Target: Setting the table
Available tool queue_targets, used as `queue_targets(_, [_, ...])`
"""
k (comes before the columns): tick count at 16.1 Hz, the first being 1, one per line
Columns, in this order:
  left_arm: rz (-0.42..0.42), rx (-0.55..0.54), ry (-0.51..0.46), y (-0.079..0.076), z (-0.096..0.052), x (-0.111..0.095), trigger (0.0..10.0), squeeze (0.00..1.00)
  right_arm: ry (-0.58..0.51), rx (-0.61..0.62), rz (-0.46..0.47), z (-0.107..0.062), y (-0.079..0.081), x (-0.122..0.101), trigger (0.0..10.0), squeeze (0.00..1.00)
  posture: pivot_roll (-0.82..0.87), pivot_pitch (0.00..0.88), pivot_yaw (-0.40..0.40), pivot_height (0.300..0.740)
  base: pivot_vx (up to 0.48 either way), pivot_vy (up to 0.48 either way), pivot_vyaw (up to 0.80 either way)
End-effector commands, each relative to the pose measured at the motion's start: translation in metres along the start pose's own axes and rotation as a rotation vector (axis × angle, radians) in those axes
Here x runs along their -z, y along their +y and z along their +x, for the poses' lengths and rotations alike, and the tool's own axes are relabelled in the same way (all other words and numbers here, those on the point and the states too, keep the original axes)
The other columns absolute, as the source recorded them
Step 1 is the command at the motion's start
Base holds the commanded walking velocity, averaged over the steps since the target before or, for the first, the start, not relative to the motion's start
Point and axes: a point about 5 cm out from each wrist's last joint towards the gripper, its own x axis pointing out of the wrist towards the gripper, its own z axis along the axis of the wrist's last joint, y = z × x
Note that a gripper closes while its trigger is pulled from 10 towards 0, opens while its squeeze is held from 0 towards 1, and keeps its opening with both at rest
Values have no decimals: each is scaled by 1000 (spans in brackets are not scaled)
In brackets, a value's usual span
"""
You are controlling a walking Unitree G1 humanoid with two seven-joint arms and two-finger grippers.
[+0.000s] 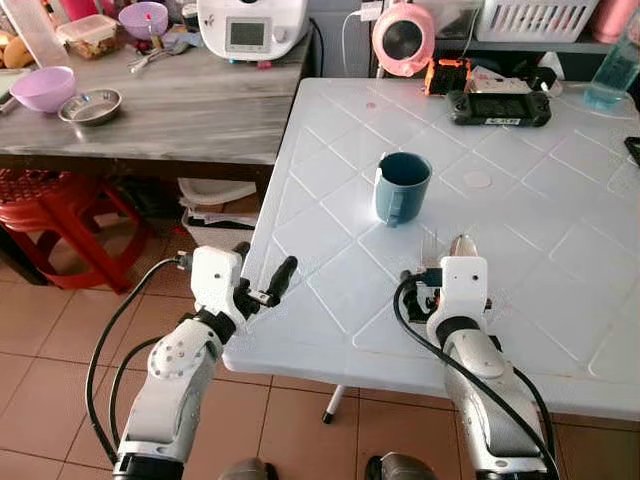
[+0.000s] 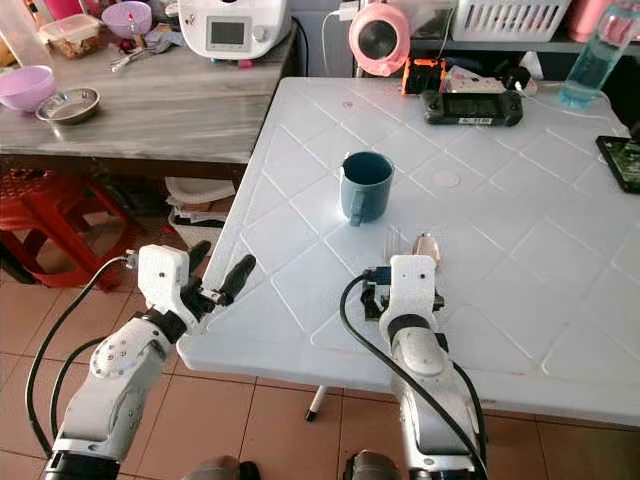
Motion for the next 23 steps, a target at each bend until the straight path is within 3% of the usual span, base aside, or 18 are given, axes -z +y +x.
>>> queue_targets(1, [18,8,2,1,0,-1,10000,0,37,-3,16,2,1,3,0,0,-34,42,64,740,0,0,0])
queue_targets(7, [21,5,7,2,-1,-1,10000,0,91,16,26,-1,-7,10,0,0,-35,43,64,740,0,0,0])
queue_targets(8, [20,7,8,1,0,-1,10000,0,95,14,24,-2,-7,11,3137,0,-38,42,65,740,0,0,0])
queue_targets(10, [20,12,7,0,1,-1,10000,0,111,9,24,-1,-7,13,2627,0,-37,42,65,740,0,0,0])
queue_targets(11, [20,13,6,0,2,-1,10000,0,131,2,27,-1,-5,15,549,0,-36,42,65,740,0,0,0])
queue_targets(12, [21,12,5,1,2,-1,10000,0,157,-3,36,-3,-4,18,0,0,-35,43,64,740,0,0,0])
queue_targets(23, [29,9,11,3,0,-1,10000,0,276,17,164,0,-16,36,0,0,-29,42,57,740,0,0,0])
